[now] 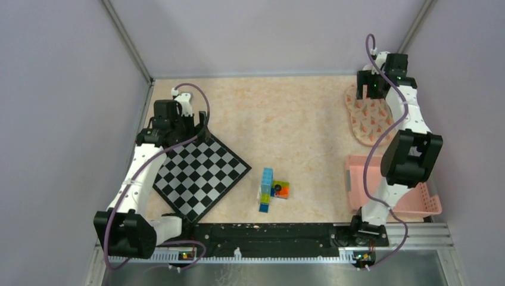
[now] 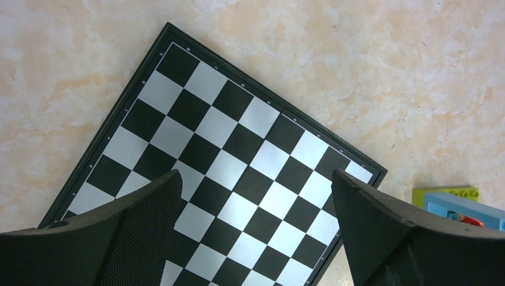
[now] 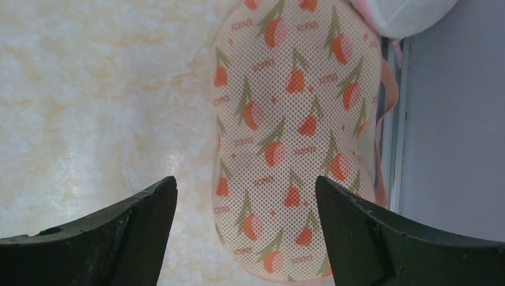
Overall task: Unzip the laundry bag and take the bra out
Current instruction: Move the laundry bag to the center of the board.
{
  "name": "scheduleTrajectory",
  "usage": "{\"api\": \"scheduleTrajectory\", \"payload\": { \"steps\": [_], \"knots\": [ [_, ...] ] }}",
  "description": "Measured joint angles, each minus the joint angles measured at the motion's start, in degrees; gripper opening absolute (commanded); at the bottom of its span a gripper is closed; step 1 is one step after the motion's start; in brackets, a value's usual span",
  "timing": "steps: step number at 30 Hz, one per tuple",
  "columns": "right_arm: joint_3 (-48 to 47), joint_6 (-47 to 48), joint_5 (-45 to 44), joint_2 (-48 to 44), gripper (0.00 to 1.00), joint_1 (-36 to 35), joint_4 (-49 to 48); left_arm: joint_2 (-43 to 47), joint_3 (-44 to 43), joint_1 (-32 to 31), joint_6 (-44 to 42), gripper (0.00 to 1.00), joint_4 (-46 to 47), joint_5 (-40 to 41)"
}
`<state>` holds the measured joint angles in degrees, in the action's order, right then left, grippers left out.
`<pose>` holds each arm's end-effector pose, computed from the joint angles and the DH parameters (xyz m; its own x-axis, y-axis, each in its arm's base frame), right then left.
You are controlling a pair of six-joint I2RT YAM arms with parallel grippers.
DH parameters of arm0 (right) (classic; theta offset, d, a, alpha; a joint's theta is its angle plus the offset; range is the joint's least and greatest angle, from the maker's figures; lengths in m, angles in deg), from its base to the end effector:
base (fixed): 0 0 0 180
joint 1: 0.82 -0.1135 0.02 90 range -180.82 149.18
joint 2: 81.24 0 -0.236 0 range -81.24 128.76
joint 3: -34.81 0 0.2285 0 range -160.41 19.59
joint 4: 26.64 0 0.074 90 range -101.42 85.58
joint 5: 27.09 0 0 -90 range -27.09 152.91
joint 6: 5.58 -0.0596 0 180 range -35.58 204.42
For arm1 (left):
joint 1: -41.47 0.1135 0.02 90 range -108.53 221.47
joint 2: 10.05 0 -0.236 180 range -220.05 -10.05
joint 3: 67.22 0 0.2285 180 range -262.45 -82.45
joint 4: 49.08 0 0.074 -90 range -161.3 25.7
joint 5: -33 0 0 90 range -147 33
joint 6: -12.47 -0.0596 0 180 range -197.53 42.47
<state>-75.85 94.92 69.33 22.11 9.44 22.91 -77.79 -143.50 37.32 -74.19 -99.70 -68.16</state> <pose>0.3946 -0.0646 0.2826 -0.6678 -0.0632 -0.7416 -0.0266 0.9978 -0.0610 0.2534 -0.0300 0.2771 -0.6798 -0.0080 -0.7334 0.1750 0.9693 -0.1727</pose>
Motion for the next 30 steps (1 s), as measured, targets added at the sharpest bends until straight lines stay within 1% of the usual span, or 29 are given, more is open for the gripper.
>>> {"api": "scheduleTrajectory", "payload": {
  "steps": [3, 7, 13, 18, 20, 25, 30],
  "knots": [
    [-0.09, 1.53, -1.42, 3.06, 0.85, 0.02, 1.42, 0.0, 0.0, 0.11, 0.0, 0.99, 0.07, -0.13],
    [0.98, 3.8, -1.84, 4.81, 0.85, 0.02, 4.24, 0.0, 0.0, 0.15, -0.04, 0.99, 0.48, -0.98],
    [1.27, 5.57, 0.26, 8.94, 0.84, 0.39, 5.99, -0.13, 0.0, 0.15, -0.42, 0.99, 0.72, -1.25],
    [2.89, 5.66, 3.48, 14.93, 0.84, 0.52, 5.95, -0.22, 0.0, 0.15, -0.98, 0.99, 0.72, -1.22],
    [5.57, 5.33, 5.25, 15.21, 0.84, 0.26, 5.62, -0.13, 0.07, 0.15, -1.49, 0.99, 0.79, -1.2],
    [7.76, 3.96, 8.87, 14.43, 0.83, -1.27, 2.99, 1.29, 0.96, 0.15, -2.58, 0.99, 1.09, -1.16],
    [8.44, 2.51, 15.19, 14.32, 0.83, -6.23, 0.15, 1.81, 0.96, 0.15, -3.67, 0.99, 1.16, -1.11]
  ]
}}
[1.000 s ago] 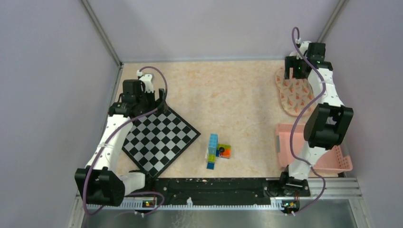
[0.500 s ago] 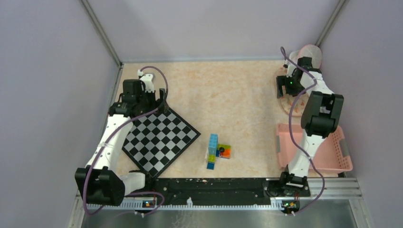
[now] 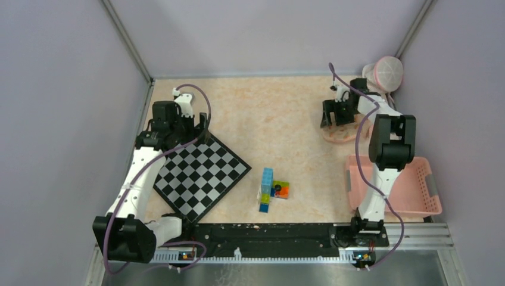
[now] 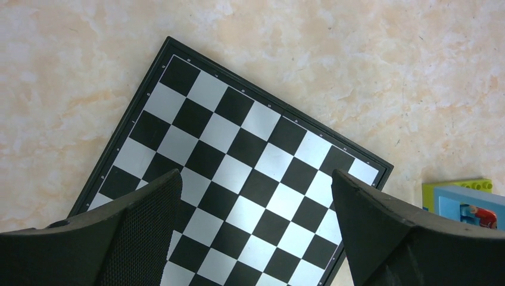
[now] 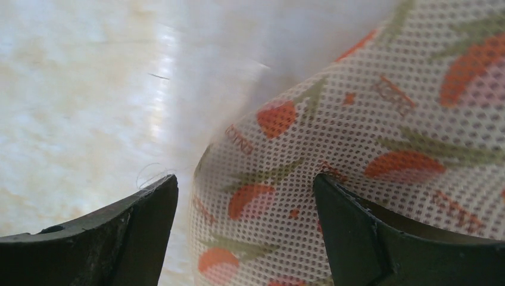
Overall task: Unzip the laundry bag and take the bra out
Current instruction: Move the laundry bag to the center of the board.
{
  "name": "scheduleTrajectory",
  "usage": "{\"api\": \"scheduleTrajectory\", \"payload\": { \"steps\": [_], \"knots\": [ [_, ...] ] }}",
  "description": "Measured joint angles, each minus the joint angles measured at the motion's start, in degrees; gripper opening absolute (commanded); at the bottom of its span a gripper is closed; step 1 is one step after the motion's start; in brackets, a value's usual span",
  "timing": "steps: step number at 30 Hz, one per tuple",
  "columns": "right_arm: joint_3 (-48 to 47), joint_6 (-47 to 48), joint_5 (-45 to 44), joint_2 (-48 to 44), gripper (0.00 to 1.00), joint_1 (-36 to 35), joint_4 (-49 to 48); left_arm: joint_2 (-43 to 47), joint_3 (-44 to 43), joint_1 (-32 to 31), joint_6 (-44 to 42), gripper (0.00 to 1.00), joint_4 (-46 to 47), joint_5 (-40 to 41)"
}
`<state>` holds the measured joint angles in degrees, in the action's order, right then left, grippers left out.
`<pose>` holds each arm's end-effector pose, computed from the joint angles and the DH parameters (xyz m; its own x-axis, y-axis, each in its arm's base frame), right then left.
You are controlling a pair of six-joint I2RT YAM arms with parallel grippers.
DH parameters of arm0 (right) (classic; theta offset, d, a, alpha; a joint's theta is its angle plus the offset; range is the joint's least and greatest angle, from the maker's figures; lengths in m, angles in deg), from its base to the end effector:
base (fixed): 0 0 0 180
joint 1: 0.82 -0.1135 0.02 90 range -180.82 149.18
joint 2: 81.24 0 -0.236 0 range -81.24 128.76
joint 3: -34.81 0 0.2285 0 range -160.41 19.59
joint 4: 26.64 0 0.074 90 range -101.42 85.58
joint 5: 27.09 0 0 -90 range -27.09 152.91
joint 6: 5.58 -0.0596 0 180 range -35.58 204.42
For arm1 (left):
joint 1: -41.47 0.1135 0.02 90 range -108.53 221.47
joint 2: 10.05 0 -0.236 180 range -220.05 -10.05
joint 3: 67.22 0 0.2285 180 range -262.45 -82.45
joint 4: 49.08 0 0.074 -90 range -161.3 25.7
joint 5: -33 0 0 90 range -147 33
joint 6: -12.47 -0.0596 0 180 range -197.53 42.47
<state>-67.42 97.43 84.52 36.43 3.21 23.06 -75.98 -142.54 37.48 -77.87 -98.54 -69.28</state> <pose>0.4048 -0.0065 0.1443 -0.8618 -0.1491 -0.4848 -0.2906 0.9286 0.2309 0.2489 -0.0301 0.2811 -0.6408 0.0505 -0.7661 0.2342 0.9631 -0.1324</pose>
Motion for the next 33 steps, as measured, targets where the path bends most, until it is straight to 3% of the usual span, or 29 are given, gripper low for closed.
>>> {"api": "scheduleTrajectory", "payload": {
  "steps": [9, 15, 19, 25, 33],
  "knots": [
    [-2.08, -4.31, 12.24, 1.11, 0.83, -8.94, 0.17, 0.57, 0.37, 0.0, -0.31, 0.99, -0.07, 0.15],
    [-3.15, -5.14, 15.82, -1.18, 0.83, -9.84, 1.64, 0.96, 0.52, 0.0, -0.57, 0.99, -0.35, -0.66],
    [-3.23, -4.76, 15.37, -7.98, 0.84, -9.07, 3.56, 0.96, -0.52, 0.0, -2.49, 0.99, -2.51, -3.45],
    [-5.62, -2.56, 14.93, -18.82, 0.84, -3.61, 6.91, 0.9, -5.9, 0.0, -8.39, 0.99, -7.21, -10.32],
    [-6.4, -0.57, 11.41, -17.97, 0.86, 9.14, 11.13, -5.64, -17.25, -0.48, -16.22, 0.99, -14.99, -21.18]
  ]
}}
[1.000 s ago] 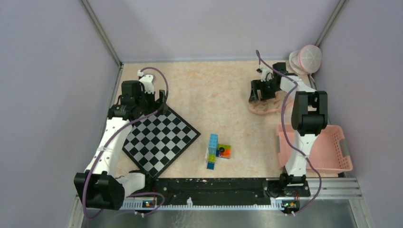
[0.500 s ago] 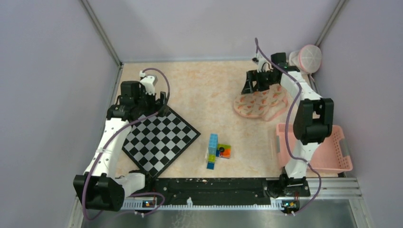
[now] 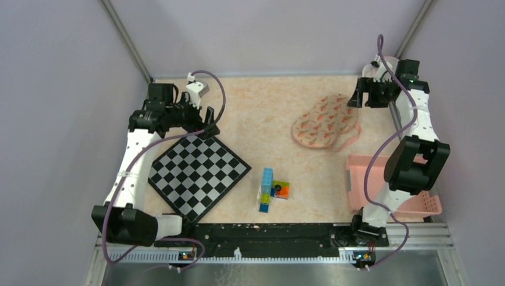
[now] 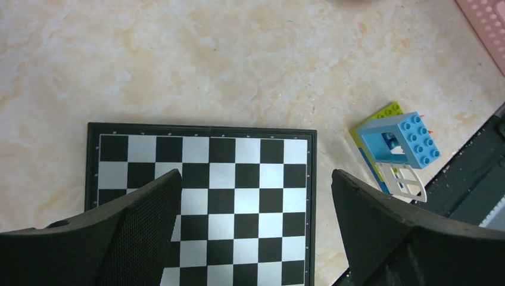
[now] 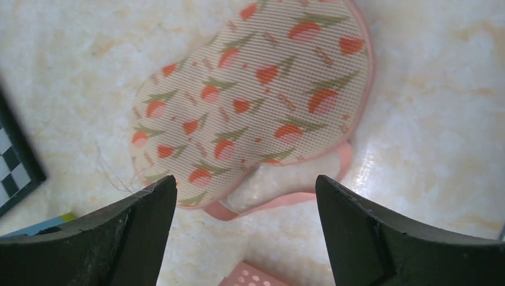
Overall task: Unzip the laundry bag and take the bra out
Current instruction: Move the laundry bag to the center of the board.
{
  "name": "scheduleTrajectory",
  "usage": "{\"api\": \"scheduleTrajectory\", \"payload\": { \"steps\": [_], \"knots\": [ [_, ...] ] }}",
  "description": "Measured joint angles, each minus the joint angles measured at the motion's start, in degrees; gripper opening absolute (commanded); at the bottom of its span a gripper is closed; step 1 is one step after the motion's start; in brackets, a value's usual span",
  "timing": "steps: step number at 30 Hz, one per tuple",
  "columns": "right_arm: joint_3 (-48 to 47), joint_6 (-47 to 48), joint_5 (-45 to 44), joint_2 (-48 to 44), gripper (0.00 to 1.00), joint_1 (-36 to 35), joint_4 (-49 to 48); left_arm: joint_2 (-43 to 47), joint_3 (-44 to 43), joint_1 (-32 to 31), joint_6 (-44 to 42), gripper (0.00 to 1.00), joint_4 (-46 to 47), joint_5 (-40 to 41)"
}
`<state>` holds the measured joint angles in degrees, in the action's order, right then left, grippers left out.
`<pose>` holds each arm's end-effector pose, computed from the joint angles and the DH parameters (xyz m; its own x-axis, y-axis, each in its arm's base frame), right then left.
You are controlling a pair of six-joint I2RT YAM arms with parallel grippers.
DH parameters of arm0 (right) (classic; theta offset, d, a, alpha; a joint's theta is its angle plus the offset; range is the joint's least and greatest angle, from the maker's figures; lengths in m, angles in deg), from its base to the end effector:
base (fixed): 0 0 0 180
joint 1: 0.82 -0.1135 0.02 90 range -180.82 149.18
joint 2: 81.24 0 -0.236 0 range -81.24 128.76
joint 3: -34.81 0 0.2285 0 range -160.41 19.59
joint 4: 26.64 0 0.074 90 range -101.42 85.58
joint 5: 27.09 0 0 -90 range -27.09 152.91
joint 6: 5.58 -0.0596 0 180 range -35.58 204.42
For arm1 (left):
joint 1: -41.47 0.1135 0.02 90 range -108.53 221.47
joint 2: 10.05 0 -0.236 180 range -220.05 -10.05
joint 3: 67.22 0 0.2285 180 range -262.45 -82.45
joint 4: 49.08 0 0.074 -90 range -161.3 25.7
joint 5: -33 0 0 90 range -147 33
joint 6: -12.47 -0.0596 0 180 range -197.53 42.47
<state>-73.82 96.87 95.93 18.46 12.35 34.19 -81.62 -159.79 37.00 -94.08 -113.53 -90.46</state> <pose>0.3599 -0.0509 0.2840 -0.7188 -0.0174 -0.6950 -0.2983 0.9107 0.2857 0.2452 -0.0521 0.3342 -0.5250 0.2794 -0.8039 0.6401 0.7521 -0.1567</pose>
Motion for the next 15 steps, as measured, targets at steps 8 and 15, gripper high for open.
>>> {"api": "scheduleTrajectory", "payload": {
  "steps": [8, 15],
  "knots": [
    [-0.55, -0.04, -3.06, 11.26, 0.86, 2.1, 0.39, -8.79, -1.4, -0.28, -3.17, 0.99, 0.07, -3.63],
    [-10.64, -0.13, -3.58, 26.47, 0.85, 1.99, 4.98, -11.5, -1.38, -0.28, -2.12, 0.99, 3.19, -4.17]
  ]
}}
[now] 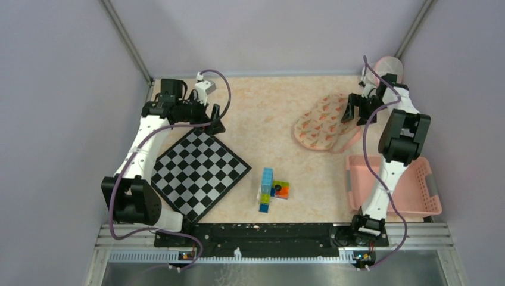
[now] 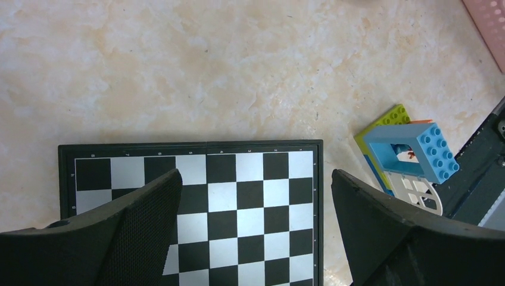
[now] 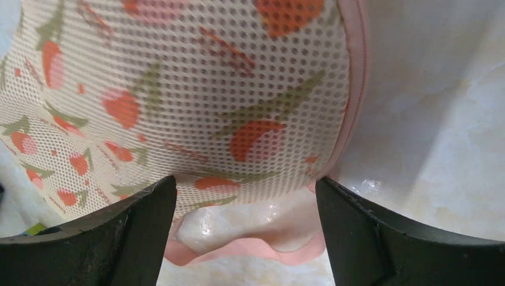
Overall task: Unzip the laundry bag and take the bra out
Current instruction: Move the laundry bag to the center of the board.
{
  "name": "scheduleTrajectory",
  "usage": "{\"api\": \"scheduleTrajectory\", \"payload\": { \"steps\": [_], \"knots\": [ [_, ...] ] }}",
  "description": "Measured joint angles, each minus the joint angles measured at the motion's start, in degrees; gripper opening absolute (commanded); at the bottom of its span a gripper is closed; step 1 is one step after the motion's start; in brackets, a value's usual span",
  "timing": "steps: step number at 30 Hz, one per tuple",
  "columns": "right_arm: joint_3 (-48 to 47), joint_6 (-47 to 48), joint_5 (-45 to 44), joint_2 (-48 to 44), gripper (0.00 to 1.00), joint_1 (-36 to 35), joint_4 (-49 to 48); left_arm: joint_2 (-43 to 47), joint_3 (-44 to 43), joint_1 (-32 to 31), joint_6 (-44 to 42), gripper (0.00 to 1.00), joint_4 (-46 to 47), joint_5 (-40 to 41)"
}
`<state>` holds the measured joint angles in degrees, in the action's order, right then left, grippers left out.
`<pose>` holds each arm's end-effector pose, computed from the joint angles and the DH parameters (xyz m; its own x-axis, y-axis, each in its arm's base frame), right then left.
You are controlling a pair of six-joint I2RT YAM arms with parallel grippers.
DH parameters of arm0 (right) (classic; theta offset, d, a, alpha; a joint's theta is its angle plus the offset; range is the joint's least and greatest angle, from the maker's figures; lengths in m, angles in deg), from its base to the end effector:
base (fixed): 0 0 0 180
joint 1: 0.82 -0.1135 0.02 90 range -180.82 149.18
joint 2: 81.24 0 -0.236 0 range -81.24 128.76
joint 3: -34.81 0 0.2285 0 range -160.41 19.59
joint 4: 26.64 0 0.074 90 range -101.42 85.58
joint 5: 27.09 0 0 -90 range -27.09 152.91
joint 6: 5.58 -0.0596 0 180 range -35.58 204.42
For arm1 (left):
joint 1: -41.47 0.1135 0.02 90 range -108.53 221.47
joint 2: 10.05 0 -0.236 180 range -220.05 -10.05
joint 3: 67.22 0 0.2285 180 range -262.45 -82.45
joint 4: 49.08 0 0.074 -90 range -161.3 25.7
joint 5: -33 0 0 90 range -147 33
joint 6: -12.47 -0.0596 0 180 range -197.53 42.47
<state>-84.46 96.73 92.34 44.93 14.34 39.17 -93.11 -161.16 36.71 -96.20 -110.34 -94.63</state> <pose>0.4165 -0.0825 0.1563 -0.9189 0.0566 -0.3904 -0.1117 0.9119 0.3950 0.2891 -0.0606 0.2975 -0.5820 0.3029 -0.7547 0.6756 0.6966 -0.2414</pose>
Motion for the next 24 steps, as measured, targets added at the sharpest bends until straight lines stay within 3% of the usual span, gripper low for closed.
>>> {"api": "scheduleTrajectory", "payload": {
  "steps": [7, 14, 24],
  "knots": [
    [-1.9, -0.07, 1.01, 0.74, 0.86, -0.07, 1.55, 0.0, 5.16, 0.02, 5.16, 0.99, 5.03, -2.1],
    [-10.99, 0.87, 2.93, 4.79, 0.86, -2.36, 3.8, -0.5, 7.72, 0.61, 6.82, 0.99, 7.13, -4.96],
    [-27.61, 5.22, -0.48, 14.82, 0.88, -15.39, 6.45, 6.86, 15.15, 0.72, 4.5, 0.99, 9.99, -4.72]
  ]
}}
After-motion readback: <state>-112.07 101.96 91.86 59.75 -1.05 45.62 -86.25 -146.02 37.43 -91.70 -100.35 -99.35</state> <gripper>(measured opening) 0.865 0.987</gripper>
